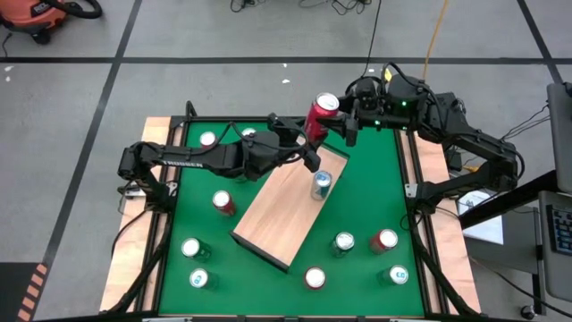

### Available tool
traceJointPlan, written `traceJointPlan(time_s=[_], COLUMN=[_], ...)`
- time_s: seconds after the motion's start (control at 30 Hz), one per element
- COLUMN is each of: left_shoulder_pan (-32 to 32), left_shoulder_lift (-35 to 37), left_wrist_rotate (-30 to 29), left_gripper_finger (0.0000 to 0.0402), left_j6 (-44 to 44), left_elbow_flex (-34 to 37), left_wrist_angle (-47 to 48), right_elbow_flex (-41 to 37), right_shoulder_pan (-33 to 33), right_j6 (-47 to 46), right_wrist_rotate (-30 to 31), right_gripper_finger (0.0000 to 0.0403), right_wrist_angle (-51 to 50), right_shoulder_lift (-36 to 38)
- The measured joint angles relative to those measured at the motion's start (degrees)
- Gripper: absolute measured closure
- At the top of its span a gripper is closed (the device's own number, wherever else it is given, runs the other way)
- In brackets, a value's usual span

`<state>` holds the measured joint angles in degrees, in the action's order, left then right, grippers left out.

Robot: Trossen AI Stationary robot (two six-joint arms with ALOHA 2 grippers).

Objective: Sort soda cans
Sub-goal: Put the red soda can on the shelf

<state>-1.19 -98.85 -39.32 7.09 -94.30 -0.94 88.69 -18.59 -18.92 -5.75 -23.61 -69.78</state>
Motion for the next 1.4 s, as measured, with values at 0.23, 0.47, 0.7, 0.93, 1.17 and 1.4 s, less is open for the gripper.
traceJointPlan(time_s=[0.23,0.47,0.7,0.93,1.17,1.4], left_shoulder_pan=[-0.1,-0.7,-1.2,-1.0,-1.0,-1.0], left_shoulder_lift=[0.1,1.0,3.8,6.1,6.5,6.5], left_wrist_rotate=[3.4,12.1,12.6,11.4,10.9,10.8], left_gripper_finger=[0.0039,0.0008,0.0009,0.0009,0.0009,0.0009], left_j6=[4.1,13.8,15.0,15.0,15.1,15.1], left_elbow_flex=[-0.1,-0.1,-0.1,-0.1,-0.1,-0.1], left_wrist_angle=[-0.2,0.8,4.5,9.6,11.1,11.0], right_elbow_flex=[0.0,-0.1,-1.0,-15.5,-30.8,-37.5], right_shoulder_pan=[-0.4,-0.7,-0.6,-0.6,-0.5,-0.5], right_j6=[3.1,4.1,7.3,3.8,2.0,2.6], right_wrist_rotate=[0.0,4.7,4.4,4.3,-0.6,-1.8], right_gripper_finger=[0.0108,0.0108,0.0109,0.0109,0.0104,0.0102], right_wrist_angle=[-5.5,-14.2,-22.1,-13.0,-0.1,6.0], right_shoulder_lift=[3.1,6.0,8.9,16.6,22.3,21.7])
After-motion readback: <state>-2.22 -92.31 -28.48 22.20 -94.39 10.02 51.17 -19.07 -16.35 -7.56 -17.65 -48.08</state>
